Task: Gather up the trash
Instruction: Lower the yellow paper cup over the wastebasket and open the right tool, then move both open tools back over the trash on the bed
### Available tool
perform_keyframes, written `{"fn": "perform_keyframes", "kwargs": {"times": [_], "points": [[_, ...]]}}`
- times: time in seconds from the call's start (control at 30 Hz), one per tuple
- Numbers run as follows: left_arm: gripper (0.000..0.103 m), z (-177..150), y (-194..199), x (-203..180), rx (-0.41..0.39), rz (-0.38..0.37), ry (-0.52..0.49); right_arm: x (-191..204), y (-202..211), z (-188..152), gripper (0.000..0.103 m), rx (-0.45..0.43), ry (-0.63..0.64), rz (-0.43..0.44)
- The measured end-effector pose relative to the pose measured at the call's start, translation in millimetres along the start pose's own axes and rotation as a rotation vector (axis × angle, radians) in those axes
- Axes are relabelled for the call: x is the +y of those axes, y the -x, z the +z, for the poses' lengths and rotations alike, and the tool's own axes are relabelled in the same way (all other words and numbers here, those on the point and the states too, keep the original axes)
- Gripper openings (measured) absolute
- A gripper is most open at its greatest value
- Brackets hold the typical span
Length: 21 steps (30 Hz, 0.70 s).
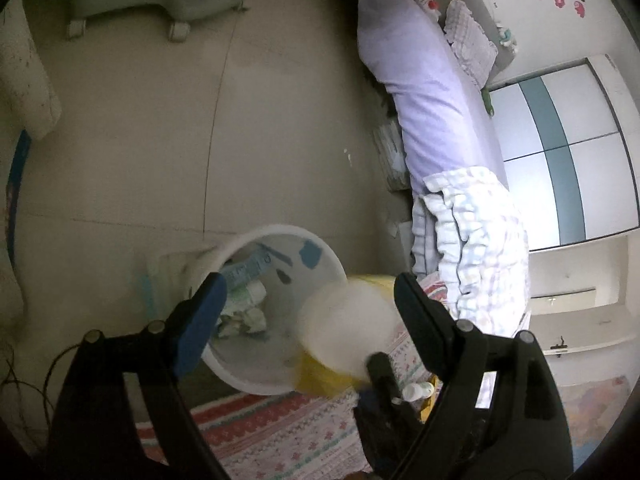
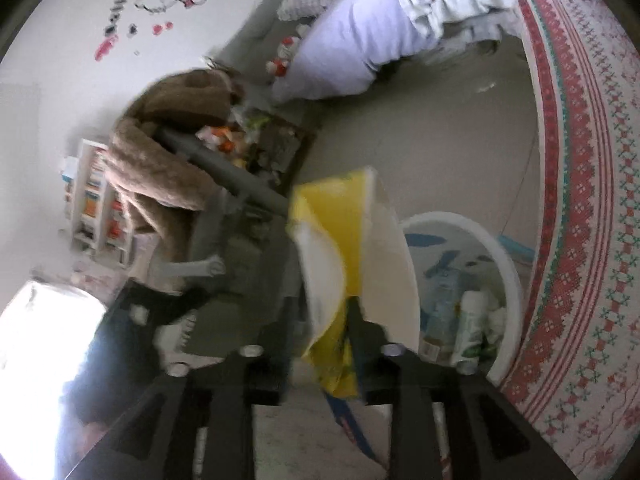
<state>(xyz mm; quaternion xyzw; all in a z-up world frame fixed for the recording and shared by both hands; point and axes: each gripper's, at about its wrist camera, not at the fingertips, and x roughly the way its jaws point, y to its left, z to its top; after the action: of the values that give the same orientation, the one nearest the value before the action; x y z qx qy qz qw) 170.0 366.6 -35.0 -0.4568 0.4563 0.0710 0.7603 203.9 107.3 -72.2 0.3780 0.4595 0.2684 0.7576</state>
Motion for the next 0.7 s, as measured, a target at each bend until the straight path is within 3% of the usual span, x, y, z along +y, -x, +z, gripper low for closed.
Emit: {"fn": "perform_keyframes", "kwargs": {"times": [0.03,0.07,0.23,0.4,0.57,0.7], "points": [[0.085,0,1,-2,-0.002,-0.003,-0.004,-3,-1,-1,0.053,0.004,-0.002,-0.040],[0.085,0,1,-3,-0.002,-0.011,-0.010,-6,1,-4,0.054,0.001,-0.003,-0.068],[0.085,-7,3,-13,-0.013,-0.022,-0.046,-26,35,-12,0.054,-0.023,-0.017,-0.114],[0.085,-22,9,-38,-0.057,0.004,-0.147,-48,97,-20,0.055,-0.056,0.001,-0.172],[0.085,-63,27,-91,-0.153,0.010,-0.389,-79,177,-31,0.055,-0.089,-0.009,-0.246],[0.085,-115,36,-142,-0.219,-0.017,-0.644,-104,253,-32,0.055,-0.152,-0.040,-0.304]]}}
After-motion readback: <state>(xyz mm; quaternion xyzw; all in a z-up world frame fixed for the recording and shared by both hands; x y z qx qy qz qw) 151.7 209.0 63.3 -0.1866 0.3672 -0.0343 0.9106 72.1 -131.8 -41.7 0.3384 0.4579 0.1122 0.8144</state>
